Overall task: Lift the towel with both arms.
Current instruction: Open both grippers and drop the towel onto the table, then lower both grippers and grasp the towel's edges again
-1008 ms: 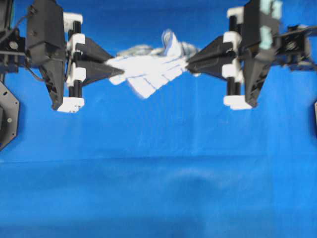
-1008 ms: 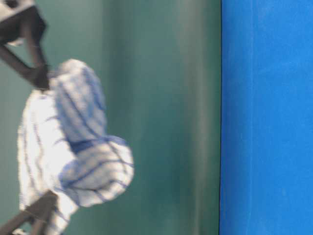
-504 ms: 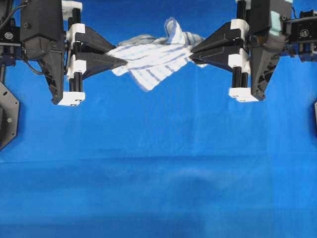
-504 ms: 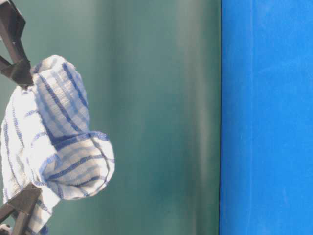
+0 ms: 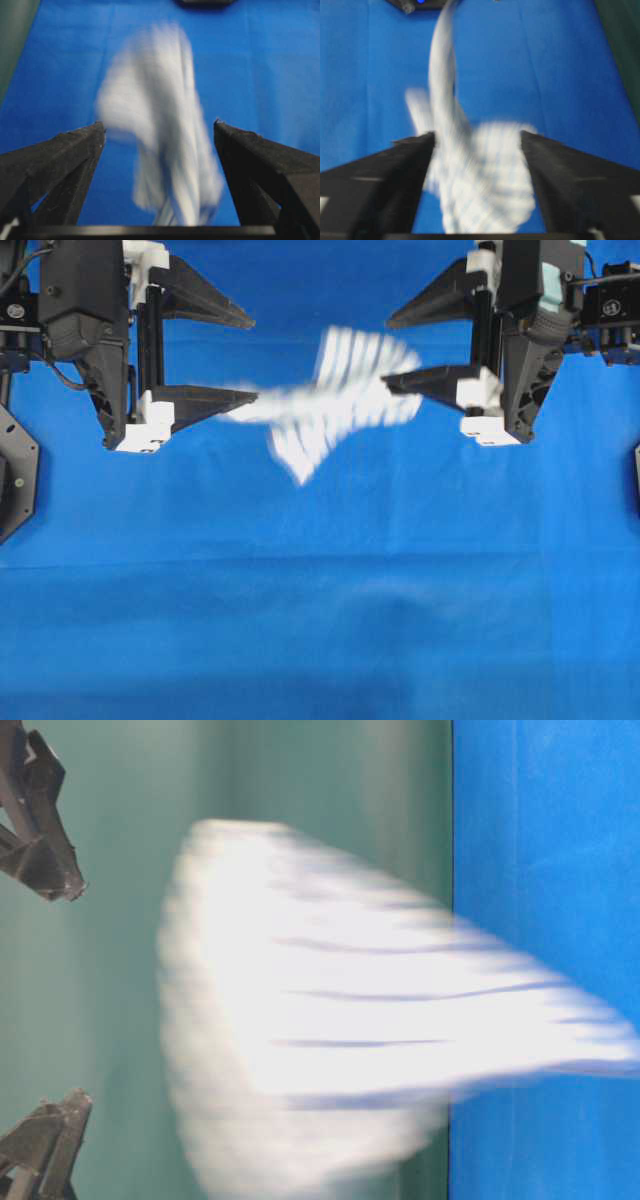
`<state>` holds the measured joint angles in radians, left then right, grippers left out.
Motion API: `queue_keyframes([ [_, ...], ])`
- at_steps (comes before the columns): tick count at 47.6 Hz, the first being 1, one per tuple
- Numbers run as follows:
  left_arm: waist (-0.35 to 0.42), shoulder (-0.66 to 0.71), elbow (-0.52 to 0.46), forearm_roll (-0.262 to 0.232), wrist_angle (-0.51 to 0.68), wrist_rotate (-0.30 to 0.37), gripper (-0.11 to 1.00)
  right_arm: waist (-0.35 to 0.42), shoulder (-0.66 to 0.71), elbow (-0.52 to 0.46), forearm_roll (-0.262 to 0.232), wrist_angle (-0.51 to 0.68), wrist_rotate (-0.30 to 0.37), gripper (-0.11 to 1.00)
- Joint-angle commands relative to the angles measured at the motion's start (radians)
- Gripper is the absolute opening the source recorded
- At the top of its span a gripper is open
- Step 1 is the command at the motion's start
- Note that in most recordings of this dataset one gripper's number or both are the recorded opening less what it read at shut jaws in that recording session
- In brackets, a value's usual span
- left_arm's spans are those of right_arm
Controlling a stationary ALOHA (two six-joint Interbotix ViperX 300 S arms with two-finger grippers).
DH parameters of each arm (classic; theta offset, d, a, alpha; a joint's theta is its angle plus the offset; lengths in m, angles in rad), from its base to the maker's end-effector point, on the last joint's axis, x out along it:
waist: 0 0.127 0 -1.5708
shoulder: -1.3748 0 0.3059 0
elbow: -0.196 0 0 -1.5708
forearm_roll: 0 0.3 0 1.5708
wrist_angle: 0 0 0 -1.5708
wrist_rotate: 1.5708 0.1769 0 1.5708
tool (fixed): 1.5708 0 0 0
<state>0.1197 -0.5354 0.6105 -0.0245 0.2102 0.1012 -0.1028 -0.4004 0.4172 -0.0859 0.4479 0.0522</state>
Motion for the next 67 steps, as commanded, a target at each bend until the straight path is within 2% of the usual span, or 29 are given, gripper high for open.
queue_keyframes([
  [1,0.002,-0.014,-0.011,0.002,-0.003,-0.003,0.93,0.002,-0.008,-0.015,-0.002,-0.005,0.002,0.69],
  [5,0.002,-0.012,-0.002,0.002,-0.003,-0.008,0.92,0.002,-0.008,-0.006,0.000,-0.003,0.005,0.64],
  [15,-0.017,0.017,0.063,-0.003,-0.034,-0.014,0.92,0.020,0.012,0.080,0.009,-0.046,0.029,0.66],
  [26,-0.055,0.133,0.176,-0.003,-0.167,-0.014,0.92,0.052,0.098,0.202,0.011,-0.164,0.072,0.66],
  [36,-0.072,0.275,0.224,-0.005,-0.298,-0.014,0.92,0.058,0.213,0.255,0.011,-0.262,0.098,0.66],
  [51,-0.121,0.518,0.195,-0.005,-0.359,-0.015,0.92,0.063,0.405,0.258,0.015,-0.374,0.104,0.66],
  [67,-0.130,0.649,0.176,-0.005,-0.423,-0.015,0.92,0.091,0.540,0.259,0.028,-0.500,0.104,0.66],
])
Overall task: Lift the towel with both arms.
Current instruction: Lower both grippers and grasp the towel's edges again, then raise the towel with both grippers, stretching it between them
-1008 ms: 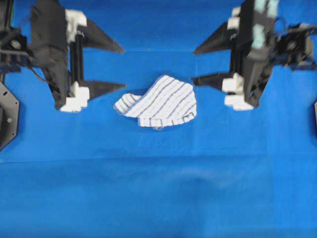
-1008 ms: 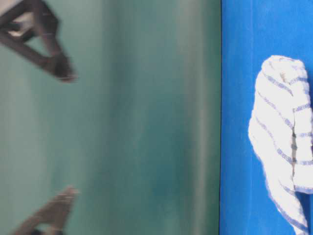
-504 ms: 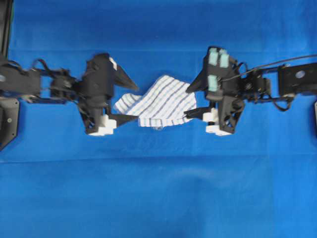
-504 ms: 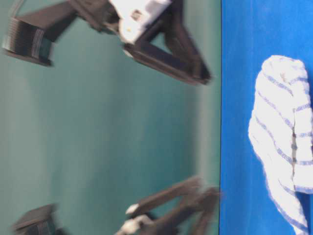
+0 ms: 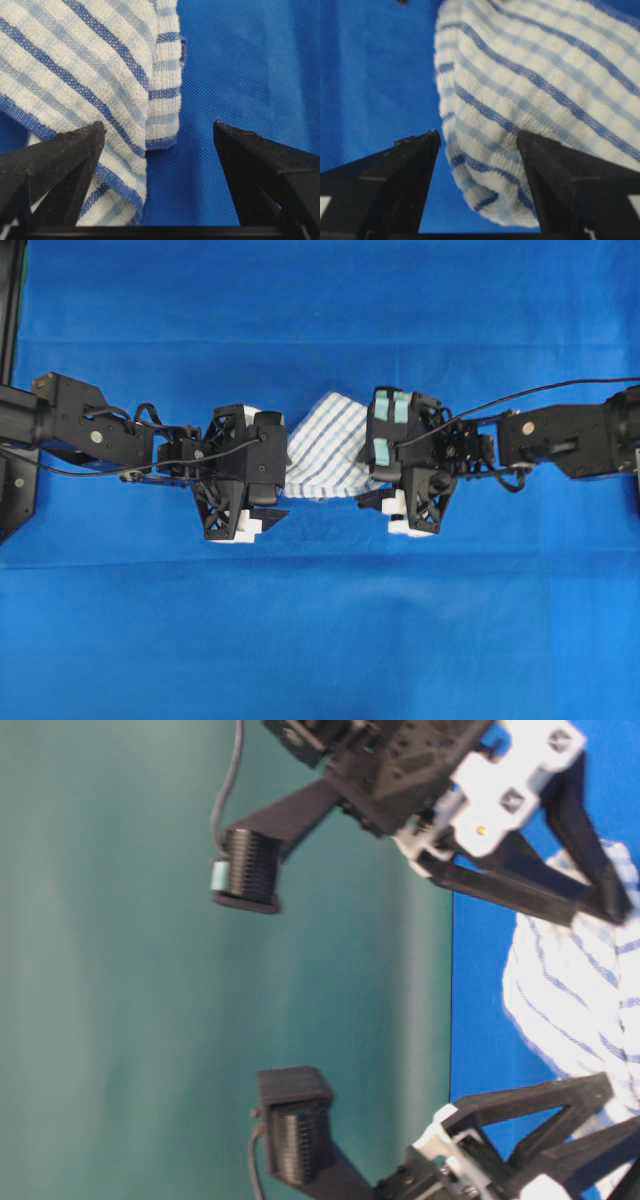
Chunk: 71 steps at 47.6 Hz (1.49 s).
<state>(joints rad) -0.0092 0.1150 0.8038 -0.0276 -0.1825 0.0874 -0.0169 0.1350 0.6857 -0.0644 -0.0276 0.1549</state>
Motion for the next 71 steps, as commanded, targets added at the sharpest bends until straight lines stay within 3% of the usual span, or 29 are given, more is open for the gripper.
queue_keyframes([
  [1,0.000,0.003,-0.015,-0.002,-0.037,-0.002,0.92,0.003,0.012,-0.009,0.008,-0.028,0.002,0.66],
  [15,0.025,0.034,-0.015,-0.002,-0.055,-0.002,0.91,-0.002,0.060,-0.012,0.009,-0.031,0.002,0.66],
  [21,0.034,0.034,-0.017,-0.002,-0.049,0.000,0.84,-0.009,0.058,-0.014,0.009,-0.029,0.002,0.65],
  [26,0.038,0.031,-0.017,-0.003,-0.041,0.000,0.63,-0.014,0.058,-0.017,0.008,-0.029,0.000,0.54],
  [33,0.038,0.018,-0.017,-0.002,-0.014,0.000,0.17,-0.015,0.040,-0.017,0.008,-0.018,0.000,0.12],
  [36,0.038,0.005,-0.020,-0.003,0.006,0.000,0.06,-0.015,0.017,-0.015,0.008,-0.008,0.000,0.06],
  [44,0.038,-0.095,-0.032,-0.003,0.089,0.000,0.06,-0.015,-0.066,-0.020,0.009,0.040,0.002,0.06],
  [54,0.038,-0.301,-0.071,-0.003,0.253,-0.029,0.06,-0.015,-0.242,-0.058,0.009,0.184,0.002,0.06],
  [71,0.038,-0.580,-0.183,-0.003,0.443,-0.037,0.06,-0.017,-0.494,-0.229,-0.017,0.453,-0.006,0.06],
])
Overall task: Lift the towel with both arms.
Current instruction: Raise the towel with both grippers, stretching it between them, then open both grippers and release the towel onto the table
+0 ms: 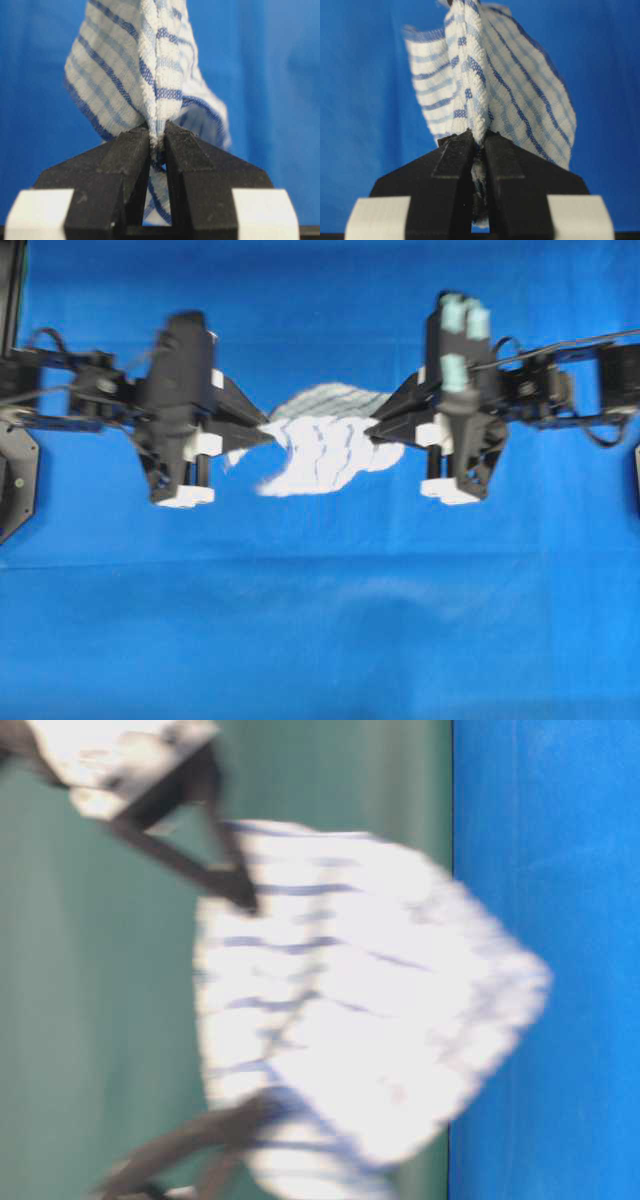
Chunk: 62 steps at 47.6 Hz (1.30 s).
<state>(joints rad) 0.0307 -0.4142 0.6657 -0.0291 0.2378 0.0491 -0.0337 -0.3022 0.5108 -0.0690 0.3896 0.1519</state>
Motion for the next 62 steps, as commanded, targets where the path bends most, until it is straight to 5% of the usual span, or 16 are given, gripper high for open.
queue_keyframes([
  [1,-0.002,-0.060,-0.054,0.000,0.029,0.002,0.06,0.000,-0.067,-0.064,-0.015,0.046,-0.003,0.06],
  [25,-0.002,-0.094,-0.324,0.003,0.265,0.005,0.06,0.000,-0.140,-0.262,-0.051,0.204,-0.011,0.06],
  [48,-0.002,-0.100,-0.299,0.003,0.262,0.002,0.08,0.002,-0.126,-0.233,-0.051,0.206,-0.018,0.06],
  [52,-0.002,-0.107,-0.293,0.003,0.258,0.000,0.23,0.002,-0.126,-0.233,-0.051,0.201,-0.014,0.06],
  [56,-0.002,-0.114,-0.287,0.003,0.249,0.000,0.50,0.002,-0.124,-0.233,-0.051,0.201,-0.011,0.09],
  [62,-0.002,-0.120,-0.279,0.003,0.245,0.000,0.85,0.000,-0.123,-0.230,-0.061,0.204,-0.006,0.46],
])
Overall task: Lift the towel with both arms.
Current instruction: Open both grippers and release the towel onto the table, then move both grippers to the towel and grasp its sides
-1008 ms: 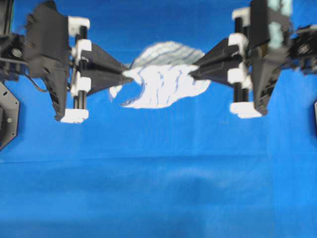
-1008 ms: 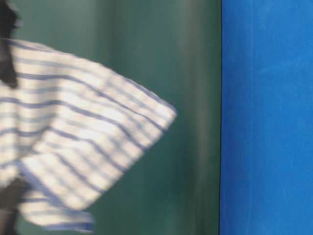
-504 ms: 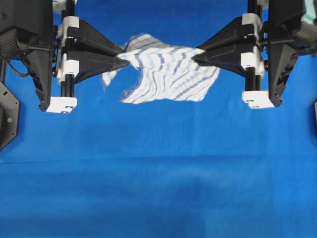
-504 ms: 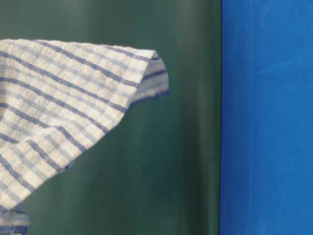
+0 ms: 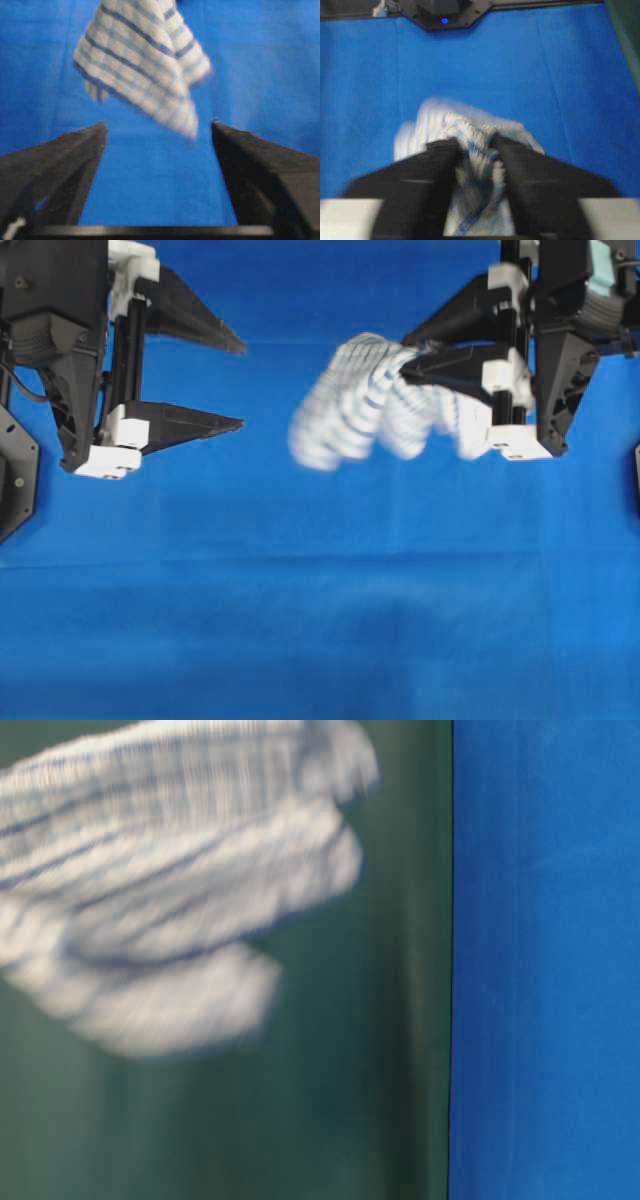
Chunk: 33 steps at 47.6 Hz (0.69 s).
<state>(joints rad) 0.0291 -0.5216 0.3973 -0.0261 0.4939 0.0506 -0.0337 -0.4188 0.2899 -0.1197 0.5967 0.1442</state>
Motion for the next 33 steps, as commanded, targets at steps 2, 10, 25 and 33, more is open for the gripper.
queue_keyframes([
  [2,0.000,-0.012,-0.008,0.000,-0.011,-0.002,0.90,0.000,-0.006,-0.008,-0.021,-0.005,0.009,0.57],
  [10,0.000,-0.012,0.012,0.000,-0.023,-0.003,0.89,-0.002,-0.005,0.005,-0.034,-0.005,0.012,0.65],
  [25,-0.005,0.015,0.123,-0.002,-0.176,-0.008,0.89,-0.002,-0.003,0.092,-0.034,-0.015,0.043,0.66],
  [33,-0.014,0.097,0.212,-0.002,-0.350,-0.011,0.89,0.006,-0.005,0.224,-0.032,-0.057,0.091,0.66],
])
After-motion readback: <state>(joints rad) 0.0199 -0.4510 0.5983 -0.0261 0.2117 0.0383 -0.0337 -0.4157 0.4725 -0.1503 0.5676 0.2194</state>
